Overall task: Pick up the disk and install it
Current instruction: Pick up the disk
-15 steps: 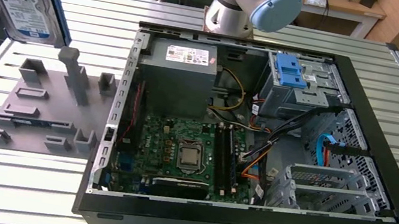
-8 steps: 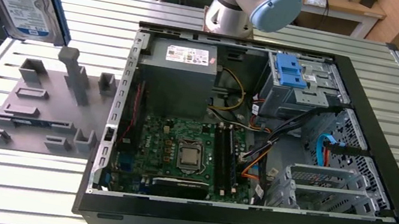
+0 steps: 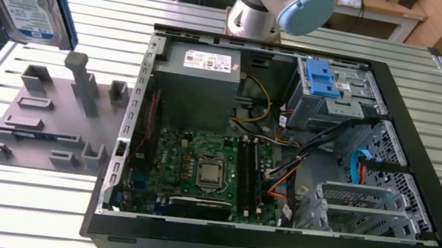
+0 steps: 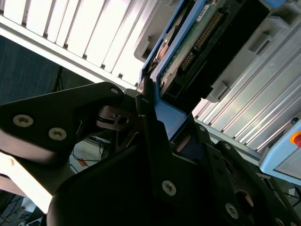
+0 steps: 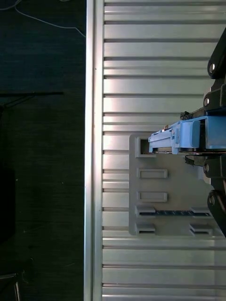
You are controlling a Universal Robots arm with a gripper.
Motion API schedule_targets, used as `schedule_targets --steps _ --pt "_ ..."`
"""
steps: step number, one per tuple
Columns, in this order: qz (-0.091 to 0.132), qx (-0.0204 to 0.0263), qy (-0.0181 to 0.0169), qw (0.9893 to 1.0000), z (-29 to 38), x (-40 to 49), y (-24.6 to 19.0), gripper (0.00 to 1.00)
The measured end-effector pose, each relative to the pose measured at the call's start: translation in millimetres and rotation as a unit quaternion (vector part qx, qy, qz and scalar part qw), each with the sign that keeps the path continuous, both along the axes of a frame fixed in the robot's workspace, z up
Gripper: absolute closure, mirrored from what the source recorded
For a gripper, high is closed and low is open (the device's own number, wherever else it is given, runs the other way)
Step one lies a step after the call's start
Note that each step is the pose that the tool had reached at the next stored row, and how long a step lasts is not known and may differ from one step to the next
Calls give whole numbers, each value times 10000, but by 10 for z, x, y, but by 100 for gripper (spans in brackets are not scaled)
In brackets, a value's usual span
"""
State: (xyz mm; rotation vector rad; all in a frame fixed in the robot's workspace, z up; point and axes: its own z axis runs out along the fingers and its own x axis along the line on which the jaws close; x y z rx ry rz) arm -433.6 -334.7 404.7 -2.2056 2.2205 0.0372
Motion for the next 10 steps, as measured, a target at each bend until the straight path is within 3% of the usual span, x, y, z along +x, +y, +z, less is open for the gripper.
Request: schedule_targets --steps 10 --pt "0 0 0 10000 57 0 0 64"
